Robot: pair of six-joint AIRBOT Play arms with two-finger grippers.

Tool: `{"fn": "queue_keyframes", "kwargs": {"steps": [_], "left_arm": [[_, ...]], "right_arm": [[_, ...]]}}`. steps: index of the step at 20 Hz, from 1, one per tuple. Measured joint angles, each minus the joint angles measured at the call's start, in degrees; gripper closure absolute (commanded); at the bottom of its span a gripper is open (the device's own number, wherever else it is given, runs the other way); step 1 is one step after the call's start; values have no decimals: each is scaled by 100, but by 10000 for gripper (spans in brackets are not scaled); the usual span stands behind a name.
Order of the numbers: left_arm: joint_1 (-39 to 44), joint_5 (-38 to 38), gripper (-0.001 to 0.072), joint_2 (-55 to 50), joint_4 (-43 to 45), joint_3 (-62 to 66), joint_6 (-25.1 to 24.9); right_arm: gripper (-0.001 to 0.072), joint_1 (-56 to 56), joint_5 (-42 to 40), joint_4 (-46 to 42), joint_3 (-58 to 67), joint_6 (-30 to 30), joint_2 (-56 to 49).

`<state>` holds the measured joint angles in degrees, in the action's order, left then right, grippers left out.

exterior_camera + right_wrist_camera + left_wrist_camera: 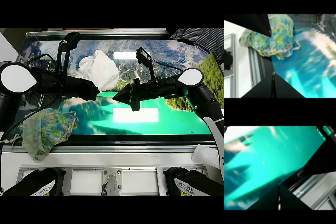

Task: Fold the clothes and pants, and hang the long-sleeved shirts on hangers.

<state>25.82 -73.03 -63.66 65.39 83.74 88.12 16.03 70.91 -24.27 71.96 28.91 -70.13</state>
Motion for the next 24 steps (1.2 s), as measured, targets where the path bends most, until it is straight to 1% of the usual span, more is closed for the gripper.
{"fn": "queue_keyframes", "kwargs": {"steps": [6,13,14,15,16,18,20,24], "left_arm": [[0,13,700,-140,0,-7,0],[-4,107,698,-721,-175,-9,2],[-33,103,617,-802,-175,-9,2],[-87,81,205,-852,-175,-9,-15],[-188,4,-13,-879,-105,-9,-15],[-474,-210,-13,-852,251,-63,37],[-852,-404,-13,-667,796,-323,199],[-2028,-433,-13,59,2061,-1661,645]], "right_arm": [[696,0,0,0,-4,0,-48],[696,0,-2,0,-4,0,-66],[696,0,-2,0,-4,0,-66],[696,0,-2,0,-4,0,-66],[696,0,-2,0,-4,0,-66],[695,0,-2,0,-4,0,-66],[696,0,-2,0,-4,0,-66],[696,0,-2,0,-4,0,-66]]}}
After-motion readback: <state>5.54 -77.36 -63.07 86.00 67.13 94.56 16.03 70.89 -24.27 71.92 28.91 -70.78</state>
